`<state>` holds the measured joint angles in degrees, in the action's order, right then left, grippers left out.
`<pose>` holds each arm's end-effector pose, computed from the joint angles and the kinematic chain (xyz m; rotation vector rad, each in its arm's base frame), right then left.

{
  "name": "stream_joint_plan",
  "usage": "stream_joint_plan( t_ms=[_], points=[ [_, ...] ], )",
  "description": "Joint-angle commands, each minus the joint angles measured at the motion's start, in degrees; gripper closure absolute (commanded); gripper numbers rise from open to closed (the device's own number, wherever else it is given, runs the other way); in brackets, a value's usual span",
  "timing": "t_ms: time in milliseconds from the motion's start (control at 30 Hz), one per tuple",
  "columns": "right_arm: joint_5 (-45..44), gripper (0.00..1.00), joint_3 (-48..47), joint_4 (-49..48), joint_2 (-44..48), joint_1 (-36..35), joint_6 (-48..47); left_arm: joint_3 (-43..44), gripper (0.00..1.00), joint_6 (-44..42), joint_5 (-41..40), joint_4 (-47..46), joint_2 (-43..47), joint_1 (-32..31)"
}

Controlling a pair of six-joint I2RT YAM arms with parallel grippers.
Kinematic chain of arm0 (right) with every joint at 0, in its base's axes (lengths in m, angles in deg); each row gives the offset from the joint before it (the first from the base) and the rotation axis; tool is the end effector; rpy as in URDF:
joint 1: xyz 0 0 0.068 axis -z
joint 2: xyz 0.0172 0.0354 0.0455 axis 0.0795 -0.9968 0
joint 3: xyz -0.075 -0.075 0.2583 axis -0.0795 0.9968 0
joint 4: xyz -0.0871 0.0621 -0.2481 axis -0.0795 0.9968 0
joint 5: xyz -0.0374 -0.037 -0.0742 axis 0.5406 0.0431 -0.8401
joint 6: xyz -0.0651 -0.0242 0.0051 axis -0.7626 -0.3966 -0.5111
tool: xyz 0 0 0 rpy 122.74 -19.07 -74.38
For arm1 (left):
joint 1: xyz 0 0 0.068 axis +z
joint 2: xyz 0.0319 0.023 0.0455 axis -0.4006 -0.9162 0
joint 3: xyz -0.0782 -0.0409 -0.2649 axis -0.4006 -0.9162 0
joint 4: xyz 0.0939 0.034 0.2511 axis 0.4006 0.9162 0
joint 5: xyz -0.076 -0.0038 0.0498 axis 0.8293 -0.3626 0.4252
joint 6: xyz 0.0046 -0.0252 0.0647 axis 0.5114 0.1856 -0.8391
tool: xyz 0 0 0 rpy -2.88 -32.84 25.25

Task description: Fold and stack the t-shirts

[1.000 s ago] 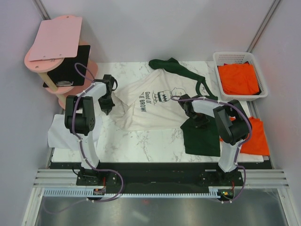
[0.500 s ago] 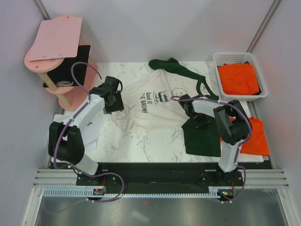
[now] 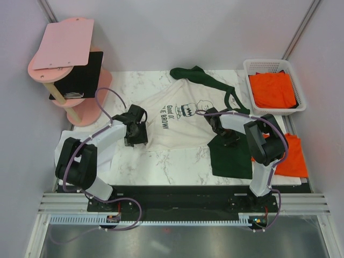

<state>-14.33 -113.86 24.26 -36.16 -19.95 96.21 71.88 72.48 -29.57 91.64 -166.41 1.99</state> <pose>0.3082 0.1059 0.1160 -0.2325 2.8630 -0.8526 0.2801 -0.1032 0.1689 -0.2204 2.7778 -0.0350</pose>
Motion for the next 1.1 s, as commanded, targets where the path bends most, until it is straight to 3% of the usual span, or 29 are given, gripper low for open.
stream_joint_plan(
  t_ms=[0,100,200,300,333,700,967,1067],
  points=[
    [3.83,1.00,1.49,-2.05,0.42,0.34,0.34,2.65,0.35,1.86,-0.97,-4.08,-3.30,0.09],
    [4.27,1.00,1.49,-2.05,0.07,0.17,0.16,4.23,0.36,1.51,-1.15,-4.78,-6.20,0.01],
    [4.36,1.00,1.40,-2.05,-0.10,0.17,-0.01,5.46,0.44,0.89,-1.50,-4.61,-8.49,0.01],
    [4.53,1.00,1.49,-2.14,-0.10,0.17,-0.01,4.76,0.88,1.24,-2.12,-4.69,-8.33,0.01],
    [4.71,1.00,1.49,-2.14,-0.10,0.25,-0.10,4.32,0.98,1.42,-2.20,-4.69,-7.10,-0.08],
    [5.06,1.00,1.49,-2.14,-0.37,0.08,-0.19,0.71,0.97,4.84,-6.78,5.40,10.29,-0.26],
    [5.41,1.00,1.32,-2.40,-0.72,-0.10,-0.36,-2.71,0.96,8.97,-2.47,15.16,11.63,-0.17],
    [5.68,1.00,1.23,-2.49,-0.98,-0.10,-0.45,-4.47,0.87,9.59,-1.68,16.57,12.50,-0.34]
  ],
)
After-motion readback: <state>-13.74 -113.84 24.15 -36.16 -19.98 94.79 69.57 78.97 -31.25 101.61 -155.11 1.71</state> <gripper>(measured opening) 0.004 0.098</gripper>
